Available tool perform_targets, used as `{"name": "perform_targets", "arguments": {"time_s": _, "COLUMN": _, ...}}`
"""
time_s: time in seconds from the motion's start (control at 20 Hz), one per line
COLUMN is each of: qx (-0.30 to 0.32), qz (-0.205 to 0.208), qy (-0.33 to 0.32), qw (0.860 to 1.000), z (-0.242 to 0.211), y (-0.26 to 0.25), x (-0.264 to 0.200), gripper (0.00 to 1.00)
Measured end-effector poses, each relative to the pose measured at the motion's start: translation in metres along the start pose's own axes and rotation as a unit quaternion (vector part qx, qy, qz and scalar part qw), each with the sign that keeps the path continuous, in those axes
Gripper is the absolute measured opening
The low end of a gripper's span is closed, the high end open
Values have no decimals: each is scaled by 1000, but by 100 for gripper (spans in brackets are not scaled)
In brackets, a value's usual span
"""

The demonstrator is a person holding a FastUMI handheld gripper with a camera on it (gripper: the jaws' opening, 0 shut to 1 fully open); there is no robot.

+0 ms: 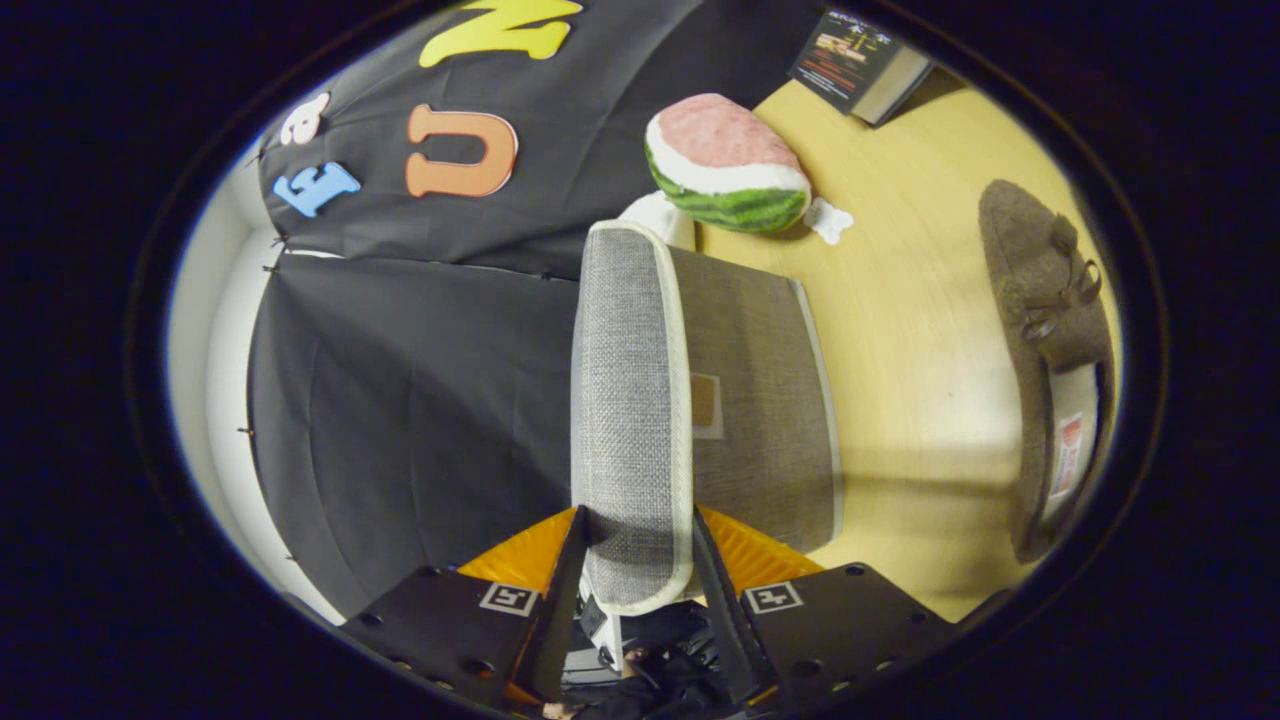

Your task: Open the storage box then place both shoes into the box .Put the left shoe in first, then the right shoe, with the right side of both shoes facing outward in a uniform manner.

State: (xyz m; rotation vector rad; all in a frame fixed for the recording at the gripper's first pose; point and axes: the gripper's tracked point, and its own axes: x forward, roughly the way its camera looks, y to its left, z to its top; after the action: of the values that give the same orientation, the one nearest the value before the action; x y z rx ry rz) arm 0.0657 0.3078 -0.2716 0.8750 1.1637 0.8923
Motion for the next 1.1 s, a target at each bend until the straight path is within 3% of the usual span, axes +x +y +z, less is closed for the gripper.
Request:
{"name": "perform_targets", "arguments": {"time_s": 0.1, "qx": -5, "qz": -10, "qy": -12, "qw": 1000, "z": 3, "y": 7, "x": -8, "gripper": 39}}
{"name": "perform_targets", "arguments": {"time_s": 0.15, "qx": -12, "qz": 6, "qy": -8, "qw": 1000, "z": 2, "y": 18, "x": -11, "gripper": 33}}
{"name": "perform_targets", "arguments": {"time_s": 0.2, "qx": -21, "qz": 14, "qy": -10, "qw": 1000, "z": 0, "y": 26, "x": -13, "gripper": 32}}
{"name": "perform_targets", "arguments": {"time_s": 0.35, "qx": -26, "qz": 10, "qy": -21, "qw": 999, "z": 4, "y": 41, "x": -16, "gripper": 10}}
{"name": "perform_targets", "arguments": {"time_s": 0.55, "qx": -42, "qz": 15, "qy": -36, "qw": 998, "z": 10, "y": 60, "x": -22, "gripper": 0}}
{"name": "perform_targets", "arguments": {"time_s": 0.85, "qx": -63, "qz": 28, "qy": -36, "qw": 997, "z": 7, "y": 126, "x": -6, "gripper": 1}}
{"name": "perform_targets", "arguments": {"time_s": 1.1, "qx": -97, "qz": 41, "qy": -16, "qw": 994, "z": -13, "y": 185, "x": 35, "gripper": 0}}
